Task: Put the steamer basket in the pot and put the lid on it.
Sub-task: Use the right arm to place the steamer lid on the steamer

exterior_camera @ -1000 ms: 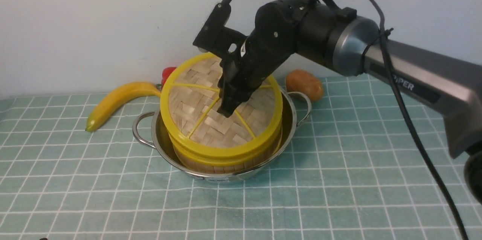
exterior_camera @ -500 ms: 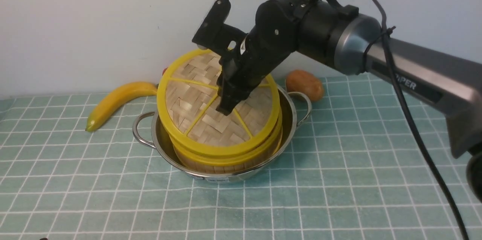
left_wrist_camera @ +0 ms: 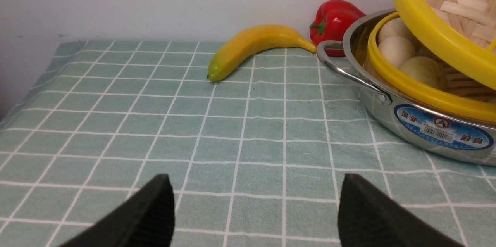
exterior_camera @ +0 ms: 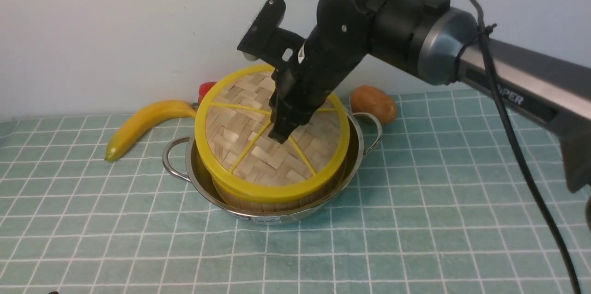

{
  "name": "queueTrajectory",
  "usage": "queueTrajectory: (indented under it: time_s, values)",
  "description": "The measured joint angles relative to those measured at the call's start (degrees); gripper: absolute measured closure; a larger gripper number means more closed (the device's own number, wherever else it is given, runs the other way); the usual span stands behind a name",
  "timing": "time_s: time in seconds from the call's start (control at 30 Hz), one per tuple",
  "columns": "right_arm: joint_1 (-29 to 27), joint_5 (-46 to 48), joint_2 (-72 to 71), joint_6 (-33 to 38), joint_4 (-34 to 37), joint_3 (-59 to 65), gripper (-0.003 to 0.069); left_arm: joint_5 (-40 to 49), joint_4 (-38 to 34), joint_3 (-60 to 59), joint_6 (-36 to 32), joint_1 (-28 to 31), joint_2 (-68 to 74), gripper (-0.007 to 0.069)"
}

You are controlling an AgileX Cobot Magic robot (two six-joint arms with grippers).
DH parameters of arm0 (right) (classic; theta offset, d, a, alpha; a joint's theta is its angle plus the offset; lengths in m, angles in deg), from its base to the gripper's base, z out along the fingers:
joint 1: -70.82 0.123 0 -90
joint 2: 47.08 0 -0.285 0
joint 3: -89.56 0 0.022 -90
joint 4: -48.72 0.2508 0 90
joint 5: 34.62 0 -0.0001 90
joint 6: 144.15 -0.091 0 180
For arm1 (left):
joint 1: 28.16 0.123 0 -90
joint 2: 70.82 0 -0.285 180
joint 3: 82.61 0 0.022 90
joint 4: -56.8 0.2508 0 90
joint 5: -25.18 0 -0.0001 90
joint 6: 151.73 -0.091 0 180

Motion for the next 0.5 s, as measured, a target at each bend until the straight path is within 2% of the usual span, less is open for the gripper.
queueTrajectory:
  time_s: [0.17, 0.5]
  values:
    - [0.00, -2.59, 0.00, 0.05, 0.00, 0.00, 0.0517, 0.00, 0.00, 0.00, 0.00, 0.00, 0.00, 0.0101]
    - [0.00, -1.22, 1.05, -0.81, 0.00, 0.00, 0.0517, 0.00, 0.00, 0.00, 0.00, 0.00, 0.00, 0.0101]
